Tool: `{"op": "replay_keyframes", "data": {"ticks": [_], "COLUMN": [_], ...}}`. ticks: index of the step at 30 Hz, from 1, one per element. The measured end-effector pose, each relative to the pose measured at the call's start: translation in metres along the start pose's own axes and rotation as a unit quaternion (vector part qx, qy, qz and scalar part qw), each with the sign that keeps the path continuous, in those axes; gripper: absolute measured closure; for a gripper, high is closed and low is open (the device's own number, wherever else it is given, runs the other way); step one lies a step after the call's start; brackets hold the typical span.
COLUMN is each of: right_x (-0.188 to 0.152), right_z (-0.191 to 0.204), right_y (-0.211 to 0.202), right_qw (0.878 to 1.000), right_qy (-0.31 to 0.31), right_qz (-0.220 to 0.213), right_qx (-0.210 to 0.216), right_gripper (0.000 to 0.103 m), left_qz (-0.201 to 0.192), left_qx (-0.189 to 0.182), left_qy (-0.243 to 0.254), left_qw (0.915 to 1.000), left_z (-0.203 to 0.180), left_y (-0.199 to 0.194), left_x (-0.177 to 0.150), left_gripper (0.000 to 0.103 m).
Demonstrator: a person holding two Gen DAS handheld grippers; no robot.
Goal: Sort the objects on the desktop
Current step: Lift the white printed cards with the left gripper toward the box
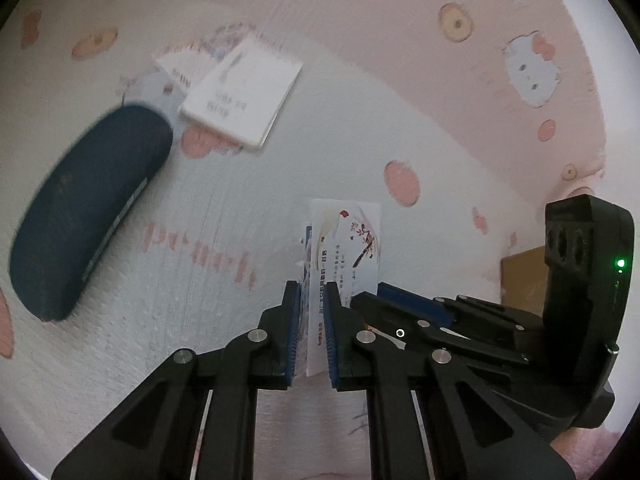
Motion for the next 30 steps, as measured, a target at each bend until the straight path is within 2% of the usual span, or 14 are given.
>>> {"op": "replay_keyframes", "data": {"ticks": [10,16,20,24,30], "right_x": [0.014,0.014,0.009,-0.006,-0.027], "right_z": [0.024,0.044,0.047,0.033,0.012], "right_y": [-0.08,-0.122,-0.147,-0.176,-0.188], "right_qw": [0.995,0.988,0.982,0.978,0.976], "right_qy": [-0.024,-0.043,-0.053,-0.041,-0.02], "right_qz": [-0.096,-0.142,-0.169,-0.188,-0.197], "right_qx": [-0.007,-0.039,-0.068,-0.075,-0.089], "right_gripper": [0.087,0.087,0.087,0.087,0.087], "left_qz": [-0.087,-0.116,-0.125,-0.13,-0.105], "left_qx": [-0.029,-0.048,-0.065,-0.076,-0.081], "left_qy": [0.037,0.061,0.079,0.098,0.114], "left_qw": [0.9951,0.9902,0.9868,0.9837,0.9846], "left_z": [-0.043,-0.072,-0.096,-0.121,-0.154], "left_y": [-0.064,-0.089,-0.099,-0.101,-0.082], "left_x": [0.022,0.021,0.017,0.011,-0.003], "left_gripper": [0.091,0.091,0.091,0.091,0.091]}}
Point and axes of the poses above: each gripper's, at about its wrist camera, not at the fingertips, and y roughly the way its jaws point, z to its left, x to its top, the point moved 5 cm from there along y, roughly the way its jaws point, and after that the axes turned 1 degree about y, right-handed, at the moved point
